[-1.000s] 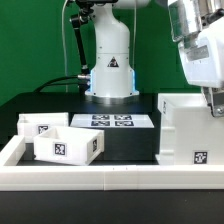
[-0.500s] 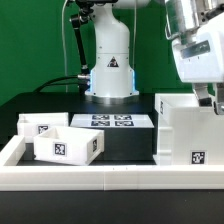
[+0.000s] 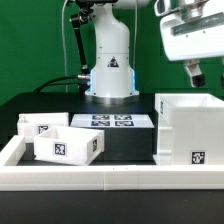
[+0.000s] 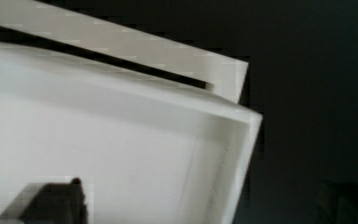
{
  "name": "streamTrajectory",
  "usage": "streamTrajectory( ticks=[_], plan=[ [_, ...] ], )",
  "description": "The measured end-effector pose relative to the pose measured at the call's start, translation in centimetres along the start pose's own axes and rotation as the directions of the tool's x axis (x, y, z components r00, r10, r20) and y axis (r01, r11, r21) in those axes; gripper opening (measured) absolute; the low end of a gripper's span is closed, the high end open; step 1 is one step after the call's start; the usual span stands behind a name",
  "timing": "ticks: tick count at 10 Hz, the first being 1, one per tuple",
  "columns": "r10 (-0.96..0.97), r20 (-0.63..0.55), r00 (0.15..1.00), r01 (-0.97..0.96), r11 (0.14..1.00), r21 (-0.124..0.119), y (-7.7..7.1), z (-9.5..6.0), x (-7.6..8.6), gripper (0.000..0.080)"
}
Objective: Assemble drawer
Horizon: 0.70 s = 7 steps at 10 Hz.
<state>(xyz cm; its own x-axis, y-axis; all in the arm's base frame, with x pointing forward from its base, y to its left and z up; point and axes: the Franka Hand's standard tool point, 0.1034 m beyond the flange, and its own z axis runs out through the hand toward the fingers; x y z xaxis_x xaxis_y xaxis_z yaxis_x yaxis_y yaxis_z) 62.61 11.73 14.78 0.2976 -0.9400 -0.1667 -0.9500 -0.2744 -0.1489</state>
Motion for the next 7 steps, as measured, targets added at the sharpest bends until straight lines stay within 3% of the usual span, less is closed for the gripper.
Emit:
streamTrajectory(
  ticks=[2, 3, 4, 6, 7],
  plan=[
    [-0.022, 0.002, 1.0, 0.022, 1.0, 0.003, 0.0, 0.2, 0.1, 0.0649],
    [-0.198, 0.005, 0.98, 0.198, 0.98, -0.013, 0.4, 0.2, 0.3, 0.0649],
    [-0.4, 0.022, 0.916, 0.4, 0.915, -0.054, 1.2, 0.3, 0.7, 0.0649],
    [-0.659, 0.061, 0.75, 0.661, 0.742, -0.111, 2.0, 0.2, 1.3, 0.0649],
    [-0.716, 0.075, 0.694, 0.719, 0.685, -0.117, 1.9, 0.3, 1.2, 0.0649]
  ],
)
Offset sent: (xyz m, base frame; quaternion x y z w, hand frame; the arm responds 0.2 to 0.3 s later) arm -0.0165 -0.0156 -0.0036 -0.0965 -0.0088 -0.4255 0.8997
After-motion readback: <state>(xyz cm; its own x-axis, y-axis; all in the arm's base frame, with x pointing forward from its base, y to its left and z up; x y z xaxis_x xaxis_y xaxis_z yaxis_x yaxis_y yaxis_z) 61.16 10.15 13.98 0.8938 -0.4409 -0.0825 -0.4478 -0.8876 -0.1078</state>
